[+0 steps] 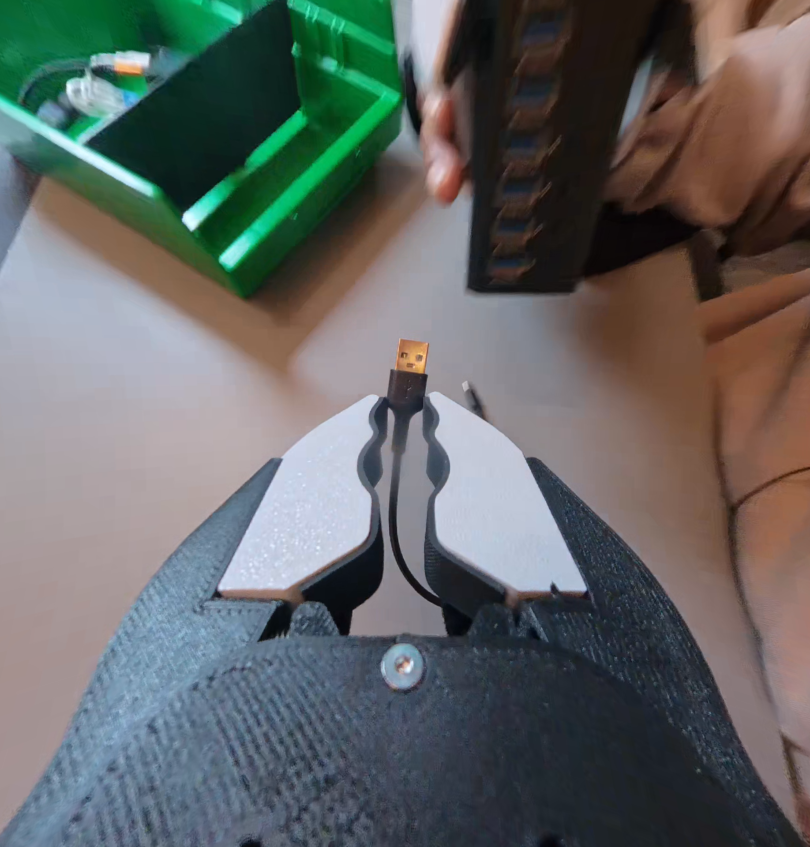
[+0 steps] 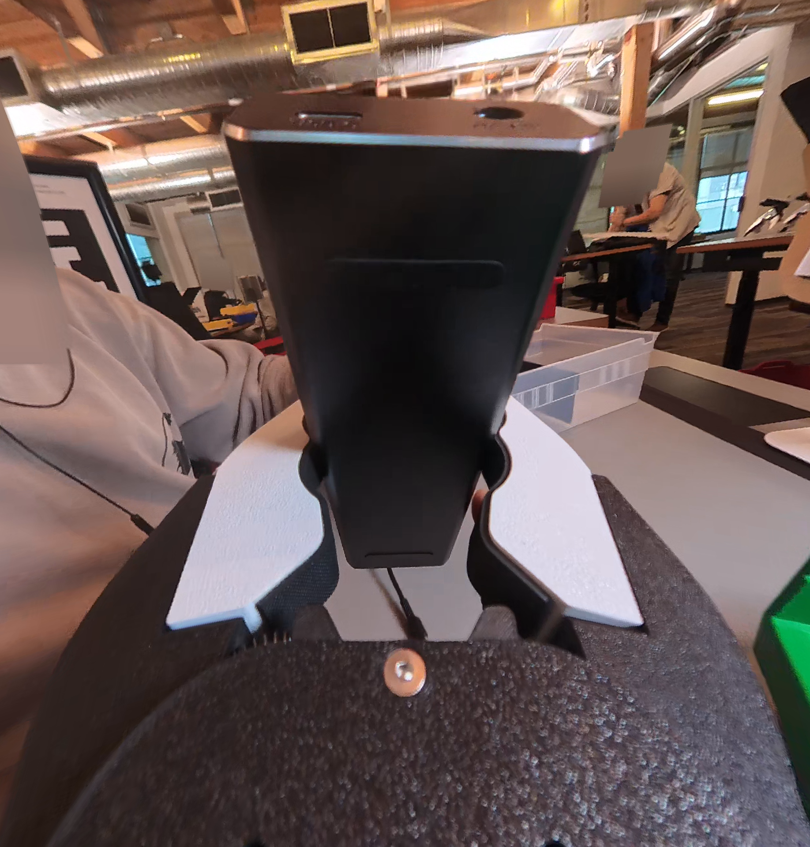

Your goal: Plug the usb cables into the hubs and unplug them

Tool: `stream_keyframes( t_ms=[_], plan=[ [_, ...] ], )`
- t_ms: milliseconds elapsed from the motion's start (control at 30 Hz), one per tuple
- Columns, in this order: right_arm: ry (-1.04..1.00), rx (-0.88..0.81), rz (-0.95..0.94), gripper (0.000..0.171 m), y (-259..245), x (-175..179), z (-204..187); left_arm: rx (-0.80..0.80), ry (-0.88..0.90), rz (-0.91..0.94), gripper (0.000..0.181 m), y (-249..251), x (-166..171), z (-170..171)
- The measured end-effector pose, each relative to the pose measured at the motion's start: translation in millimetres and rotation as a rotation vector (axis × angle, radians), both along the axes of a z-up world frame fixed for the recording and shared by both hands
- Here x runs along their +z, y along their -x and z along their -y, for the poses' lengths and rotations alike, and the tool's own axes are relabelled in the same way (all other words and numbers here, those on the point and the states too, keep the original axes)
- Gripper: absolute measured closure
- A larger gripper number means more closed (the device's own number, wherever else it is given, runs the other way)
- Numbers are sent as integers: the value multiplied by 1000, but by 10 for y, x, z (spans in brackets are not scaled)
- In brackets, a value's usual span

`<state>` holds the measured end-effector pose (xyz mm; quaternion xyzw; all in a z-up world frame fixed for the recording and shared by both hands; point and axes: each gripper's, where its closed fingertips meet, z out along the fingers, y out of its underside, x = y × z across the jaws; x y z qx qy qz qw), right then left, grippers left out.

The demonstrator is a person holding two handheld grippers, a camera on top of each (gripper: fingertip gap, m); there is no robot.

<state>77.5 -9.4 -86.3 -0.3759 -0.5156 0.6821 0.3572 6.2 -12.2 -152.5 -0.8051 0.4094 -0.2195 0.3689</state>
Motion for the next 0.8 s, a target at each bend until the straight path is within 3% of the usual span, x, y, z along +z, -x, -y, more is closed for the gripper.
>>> stream_keyframes(
  t_ms=[33, 200, 800],
  plan=[
    [-9, 8, 12, 102, 15, -33, 23, -21, -13, 20, 166, -47, 127, 49],
    [-30, 39, 74, 102, 108, -178, 134, -92, -106, 58, 166, -319, 539, 132],
    [-416, -110, 336, 102, 362, -749, 194, -149, 12, -201, 167, -449, 121, 44]
  ],
)
